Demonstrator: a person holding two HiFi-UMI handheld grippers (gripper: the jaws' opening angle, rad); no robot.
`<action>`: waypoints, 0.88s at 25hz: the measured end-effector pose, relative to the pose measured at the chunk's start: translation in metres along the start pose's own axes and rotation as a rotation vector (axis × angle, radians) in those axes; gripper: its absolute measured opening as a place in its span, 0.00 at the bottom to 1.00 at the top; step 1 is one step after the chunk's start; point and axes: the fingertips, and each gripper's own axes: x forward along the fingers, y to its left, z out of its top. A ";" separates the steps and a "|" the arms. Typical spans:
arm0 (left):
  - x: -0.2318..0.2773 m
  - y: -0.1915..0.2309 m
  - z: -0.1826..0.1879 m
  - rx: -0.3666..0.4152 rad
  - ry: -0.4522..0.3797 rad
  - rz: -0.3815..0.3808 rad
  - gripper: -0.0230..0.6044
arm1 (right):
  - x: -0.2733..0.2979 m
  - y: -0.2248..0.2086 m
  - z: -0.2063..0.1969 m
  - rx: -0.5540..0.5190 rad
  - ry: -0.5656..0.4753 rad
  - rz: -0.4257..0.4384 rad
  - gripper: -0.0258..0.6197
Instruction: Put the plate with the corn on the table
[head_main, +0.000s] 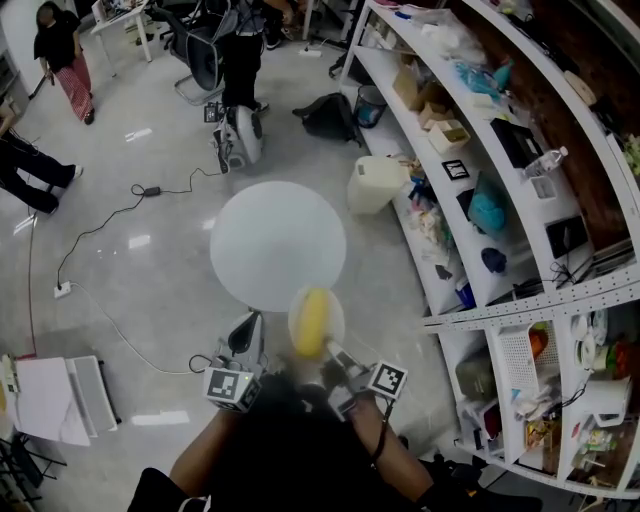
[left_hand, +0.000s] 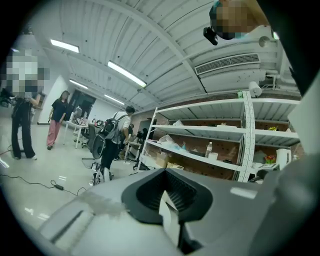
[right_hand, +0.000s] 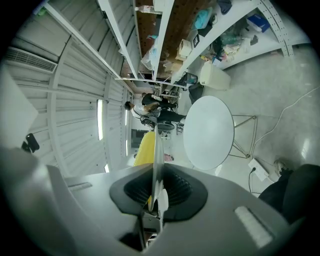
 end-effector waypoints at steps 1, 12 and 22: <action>0.004 0.003 0.001 0.003 -0.003 -0.003 0.04 | 0.003 0.000 0.003 0.002 -0.004 0.001 0.12; 0.048 0.015 0.012 -0.008 -0.015 0.013 0.04 | 0.034 0.002 0.044 0.008 -0.011 0.014 0.12; 0.110 0.029 0.016 0.020 -0.028 0.049 0.04 | 0.077 0.005 0.098 -0.010 0.056 0.014 0.12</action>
